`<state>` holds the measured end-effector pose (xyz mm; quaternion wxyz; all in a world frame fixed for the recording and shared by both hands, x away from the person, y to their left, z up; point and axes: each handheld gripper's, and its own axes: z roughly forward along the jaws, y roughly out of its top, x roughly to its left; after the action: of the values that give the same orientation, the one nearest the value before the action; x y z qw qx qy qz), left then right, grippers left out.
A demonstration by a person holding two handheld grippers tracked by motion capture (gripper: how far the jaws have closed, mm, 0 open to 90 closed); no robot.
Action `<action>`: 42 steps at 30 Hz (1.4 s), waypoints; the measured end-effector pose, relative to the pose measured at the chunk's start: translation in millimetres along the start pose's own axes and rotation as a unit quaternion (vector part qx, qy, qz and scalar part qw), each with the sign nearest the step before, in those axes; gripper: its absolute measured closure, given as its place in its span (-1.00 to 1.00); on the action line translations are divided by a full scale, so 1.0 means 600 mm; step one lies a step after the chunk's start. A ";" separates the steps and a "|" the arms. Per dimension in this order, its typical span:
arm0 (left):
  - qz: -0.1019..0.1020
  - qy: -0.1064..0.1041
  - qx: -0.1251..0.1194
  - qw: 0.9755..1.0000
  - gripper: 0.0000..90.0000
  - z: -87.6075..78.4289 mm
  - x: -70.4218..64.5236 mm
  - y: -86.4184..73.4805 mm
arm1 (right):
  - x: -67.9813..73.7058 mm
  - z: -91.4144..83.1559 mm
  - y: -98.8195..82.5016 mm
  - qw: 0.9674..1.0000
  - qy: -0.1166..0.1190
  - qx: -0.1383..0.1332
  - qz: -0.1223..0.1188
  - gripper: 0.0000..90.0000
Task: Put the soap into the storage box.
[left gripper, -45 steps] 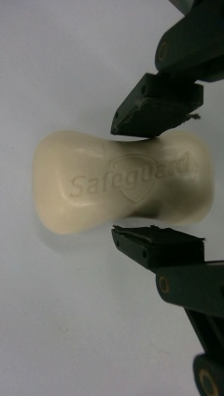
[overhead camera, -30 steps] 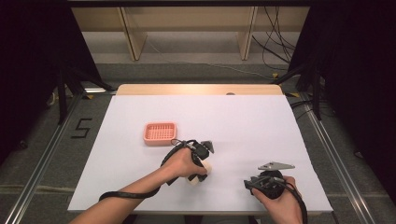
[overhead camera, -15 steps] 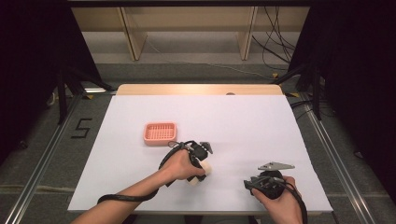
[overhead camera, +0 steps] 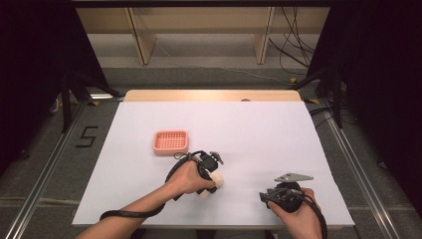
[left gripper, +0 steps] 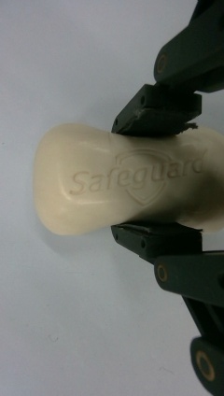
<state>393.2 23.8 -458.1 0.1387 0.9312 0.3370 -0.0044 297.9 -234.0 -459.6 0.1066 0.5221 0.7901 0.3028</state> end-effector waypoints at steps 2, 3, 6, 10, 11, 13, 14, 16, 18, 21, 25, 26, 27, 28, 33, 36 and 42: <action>-0.001 -0.001 0.000 1.000 0.09 0.000 0.000 -0.001 | -0.002 0.001 0.000 1.000 -0.003 -0.001 -0.004 0.43; 0.000 -0.001 0.001 1.000 0.09 -0.001 0.001 -0.001 | -0.002 0.001 0.000 1.000 -0.003 -0.001 -0.003 0.43; 0.004 -0.001 0.003 1.000 0.09 -0.002 0.002 -0.003 | -0.002 0.001 0.000 1.000 -0.003 -0.001 -0.004 0.43; -0.001 -0.002 0.000 1.000 0.09 -0.002 0.002 -0.004 | -0.002 0.002 0.000 1.000 -0.003 -0.001 -0.004 0.43; -0.001 -0.002 -0.003 1.000 0.09 -0.001 0.002 -0.006 | -0.002 0.002 0.000 1.000 -0.004 -0.001 -0.005 0.43; -0.003 -0.004 -0.005 1.000 0.09 -0.002 0.002 -0.006 | -0.002 0.002 0.000 1.000 -0.005 -0.001 -0.004 0.42; -0.003 -0.006 -0.003 1.000 0.09 -0.003 0.002 -0.007 | -0.002 0.002 0.000 1.000 -0.005 -0.001 -0.005 0.42; -0.005 -0.005 -0.006 1.000 0.09 -0.003 0.003 -0.008 | -0.002 0.002 0.000 1.000 -0.005 -0.001 -0.005 0.42; -0.002 -0.005 -0.007 1.000 0.09 -0.004 0.004 -0.008 | -0.002 0.002 0.000 1.000 -0.006 0.001 -0.001 0.42; -0.001 -0.005 -0.011 1.000 0.09 -0.007 0.005 -0.009 | -0.002 0.001 0.000 1.000 -0.008 0.001 -0.001 0.42; -0.003 -0.005 -0.015 1.000 0.09 -0.012 0.005 -0.009 | 0.000 0.000 0.000 1.000 0.000 0.000 0.000 0.42; -0.003 -0.005 -0.015 1.000 0.09 -0.013 0.005 -0.010 | -0.001 0.000 0.000 1.000 0.000 0.000 -0.002 0.42; 0.000 -0.006 -0.013 1.000 0.09 -0.015 0.006 -0.010 | 0.000 0.000 0.000 1.000 -0.001 0.000 -0.001 0.42; 0.001 -0.006 -0.014 1.000 0.09 -0.016 0.007 -0.010 | 0.000 0.000 0.000 1.000 -0.001 0.000 -0.001 0.42; -0.003 -0.005 -0.023 1.000 0.09 -0.023 0.010 -0.015 | -0.002 0.001 0.000 1.000 -0.007 0.001 -0.001 0.42; 0.003 -0.004 -0.017 1.000 0.09 -0.029 0.014 -0.017 | 0.000 0.000 0.000 1.000 -0.001 -0.001 -0.002 0.41; 0.018 0.002 -0.018 1.000 0.10 -0.042 0.022 -0.022 | 0.000 -0.001 0.000 1.000 0.000 0.001 -0.002 0.41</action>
<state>393.0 48.4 -438.5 0.1550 0.9344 0.3207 0.0063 297.7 -234.3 -459.4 0.1069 0.5207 0.7916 0.3013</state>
